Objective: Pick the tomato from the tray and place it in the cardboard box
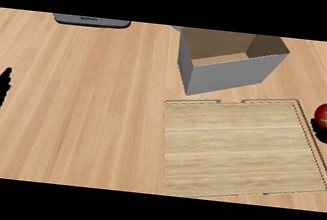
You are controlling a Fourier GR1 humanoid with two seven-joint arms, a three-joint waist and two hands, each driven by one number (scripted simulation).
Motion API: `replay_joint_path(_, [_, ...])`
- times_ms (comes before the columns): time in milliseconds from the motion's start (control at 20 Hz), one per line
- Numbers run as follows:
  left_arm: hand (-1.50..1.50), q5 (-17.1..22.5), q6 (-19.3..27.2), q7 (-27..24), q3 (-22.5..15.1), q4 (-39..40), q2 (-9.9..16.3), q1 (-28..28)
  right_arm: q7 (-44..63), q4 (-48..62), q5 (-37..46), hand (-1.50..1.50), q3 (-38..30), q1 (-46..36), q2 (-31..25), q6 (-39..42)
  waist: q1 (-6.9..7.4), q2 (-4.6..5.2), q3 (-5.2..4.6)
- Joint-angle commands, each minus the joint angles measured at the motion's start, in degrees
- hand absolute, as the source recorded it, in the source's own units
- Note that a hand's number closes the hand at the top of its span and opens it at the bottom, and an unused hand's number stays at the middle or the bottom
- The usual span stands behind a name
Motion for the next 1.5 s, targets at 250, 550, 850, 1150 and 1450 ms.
replay_joint_path(250, [0.00,-1.61,-0.89,-0.57,-1.17,2.03,-2.34,-2.88,9.74,-5.34,-1.32,1.50,1.97,-13.62,5.41,8.18,2.50,0.63,0.13])
replay_joint_path(550, [0.00,-3.72,1.62,-4.27,-1.73,2.06,-4.66,-0.85,15.04,2.84,-2.82,1.50,0.93,-26.20,11.63,7.60,2.95,0.77,0.12])
replay_joint_path(850, [0.00,-2.64,-1.49,-2.02,0.31,3.89,-2.09,-4.55,14.21,21.21,-3.97,1.50,-2.90,-39.83,14.53,3.63,3.33,0.97,0.13])
replay_joint_path(1150, [0.00,-1.67,-3.39,0.91,1.07,-1.02,-1.26,-2.64,8.21,41.16,-2.87,1.50,-5.21,-47.84,16.85,-5.04,4.04,1.08,0.18])
replay_joint_path(1450, [0.00,-4.10,-1.49,1.49,-1.41,1.47,-4.17,-7.97,3.72,58.60,-1.82,1.50,-8.37,-54.55,16.25,-11.85,5.37,2.19,0.18])
